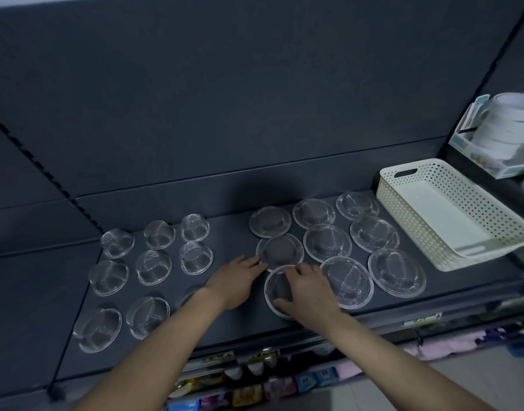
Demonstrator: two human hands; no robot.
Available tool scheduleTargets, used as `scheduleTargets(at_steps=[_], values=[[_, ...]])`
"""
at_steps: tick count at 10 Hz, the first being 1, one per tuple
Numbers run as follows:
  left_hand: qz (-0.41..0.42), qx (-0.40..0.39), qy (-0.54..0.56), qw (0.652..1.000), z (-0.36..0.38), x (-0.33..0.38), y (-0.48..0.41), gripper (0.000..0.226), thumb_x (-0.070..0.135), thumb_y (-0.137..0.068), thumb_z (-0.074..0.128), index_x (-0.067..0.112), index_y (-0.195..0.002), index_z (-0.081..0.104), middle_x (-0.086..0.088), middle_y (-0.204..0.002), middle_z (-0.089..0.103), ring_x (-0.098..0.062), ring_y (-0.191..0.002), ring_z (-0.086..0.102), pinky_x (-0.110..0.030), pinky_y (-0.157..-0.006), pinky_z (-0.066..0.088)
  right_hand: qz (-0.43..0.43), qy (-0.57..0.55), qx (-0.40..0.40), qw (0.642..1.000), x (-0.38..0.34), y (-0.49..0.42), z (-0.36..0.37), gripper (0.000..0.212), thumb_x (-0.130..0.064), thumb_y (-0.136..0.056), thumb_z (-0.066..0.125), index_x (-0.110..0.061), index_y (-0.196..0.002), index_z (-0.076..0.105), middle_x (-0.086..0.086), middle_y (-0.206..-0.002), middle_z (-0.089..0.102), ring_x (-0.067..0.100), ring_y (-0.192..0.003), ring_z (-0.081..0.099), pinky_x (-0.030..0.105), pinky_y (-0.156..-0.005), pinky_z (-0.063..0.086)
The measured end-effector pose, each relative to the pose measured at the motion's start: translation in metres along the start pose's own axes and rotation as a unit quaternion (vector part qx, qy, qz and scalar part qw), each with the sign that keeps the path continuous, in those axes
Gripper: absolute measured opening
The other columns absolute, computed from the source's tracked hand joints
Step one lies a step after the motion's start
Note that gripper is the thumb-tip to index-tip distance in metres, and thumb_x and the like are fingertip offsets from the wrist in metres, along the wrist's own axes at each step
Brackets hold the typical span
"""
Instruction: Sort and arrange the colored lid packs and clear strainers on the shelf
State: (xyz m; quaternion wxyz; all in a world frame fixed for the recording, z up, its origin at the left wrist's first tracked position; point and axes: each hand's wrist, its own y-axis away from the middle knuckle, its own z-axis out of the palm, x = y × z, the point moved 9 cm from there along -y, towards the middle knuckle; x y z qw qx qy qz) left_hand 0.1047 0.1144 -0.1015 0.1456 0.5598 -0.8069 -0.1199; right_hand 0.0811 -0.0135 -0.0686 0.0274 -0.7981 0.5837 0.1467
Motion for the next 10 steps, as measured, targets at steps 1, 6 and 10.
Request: scheduleTargets(at_steps=[1, 6, 10], values=[[-0.007, 0.008, -0.002, 1.000, -0.003, 0.001, 0.002, 0.061, 0.008, -0.096, 0.035, 0.026, -0.151, 0.018, 0.003, -0.160, 0.010, -0.030, -0.145, 0.015, -0.036, -0.116, 0.021, 0.001, 0.007, 0.008, 1.000, 0.000, 0.000, 0.001, 0.063, -0.052, -0.079, 0.061, -0.019, -0.130, 0.046, 0.008, -0.128, 0.048, 0.030, -0.117, 0.041, 0.038, -0.098, 0.039], [0.003, 0.119, 0.184, 0.976, -0.024, 0.054, 0.030, 0.066, 0.039, -0.090, 0.057, 0.021, -0.147, 0.029, 0.001, -0.153, 0.027, -0.017, -0.140, 0.028, -0.026, -0.114, 0.023, 0.036, 0.003, 0.079, 0.996, 0.082, 0.009, -0.022, 0.047, -0.030, -0.077, 0.068, -0.012, -0.120, 0.062, 0.017, -0.120, 0.058, 0.040, -0.114, 0.052, 0.048, -0.096, 0.045], [-0.079, 0.190, 0.231, 0.951, -0.032, 0.058, 0.063, 0.071, 0.034, -0.089, 0.060, 0.024, -0.149, 0.022, 0.006, -0.153, 0.026, -0.013, -0.137, 0.032, -0.020, -0.109, 0.026, -0.048, -0.028, 0.116, 0.992, 0.088, 0.022, -0.019, 0.058, -0.044, -0.073, 0.074, -0.010, -0.119, 0.062, 0.017, -0.116, 0.061, 0.038, -0.109, 0.058, 0.051, -0.088, 0.050]])
